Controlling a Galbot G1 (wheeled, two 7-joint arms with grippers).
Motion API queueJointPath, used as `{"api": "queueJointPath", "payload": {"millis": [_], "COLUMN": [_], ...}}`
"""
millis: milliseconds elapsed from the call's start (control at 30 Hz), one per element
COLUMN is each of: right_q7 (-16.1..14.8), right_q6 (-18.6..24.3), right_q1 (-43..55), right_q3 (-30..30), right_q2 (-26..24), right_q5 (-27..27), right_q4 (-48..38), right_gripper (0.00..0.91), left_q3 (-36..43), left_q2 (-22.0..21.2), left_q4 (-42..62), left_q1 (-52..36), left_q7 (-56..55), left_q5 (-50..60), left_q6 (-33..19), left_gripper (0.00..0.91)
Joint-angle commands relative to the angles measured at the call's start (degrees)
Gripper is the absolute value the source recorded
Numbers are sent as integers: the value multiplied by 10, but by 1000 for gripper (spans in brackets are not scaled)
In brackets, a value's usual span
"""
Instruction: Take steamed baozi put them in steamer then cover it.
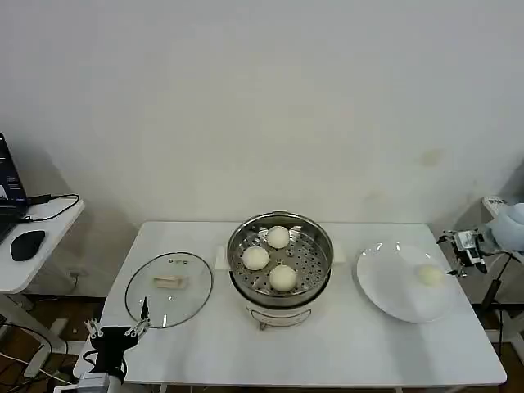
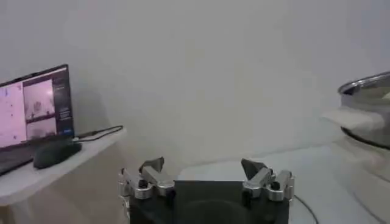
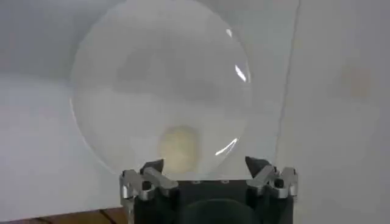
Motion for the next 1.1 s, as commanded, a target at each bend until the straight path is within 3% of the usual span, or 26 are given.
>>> {"api": "queueJointPath", "payload": {"millis": [33, 433, 933, 1100], "right_q7": [4, -8, 1, 3], "right_q6": [9, 12, 8, 8], "right_q1": [-38, -33, -23, -17], "right_q3": [48, 44, 47, 47], "right_q2": [69, 114, 154, 158], "right_q5": [-36, -49, -78, -88], "right_q4": [-111, -161, -208, -223], "right_gripper": [907, 907, 907, 846], "left_q3": [-1, -2, -2, -2], "left_q2": [0, 1, 0, 0], "left_q4": [2, 14, 18, 19], "left_q1": [4, -1, -1, -2], "left_q7": [0, 0, 0, 0], "left_q5": [1, 0, -1, -1], "left_q6": [0, -1, -1, -1], "left_gripper": [907, 907, 907, 907]}}
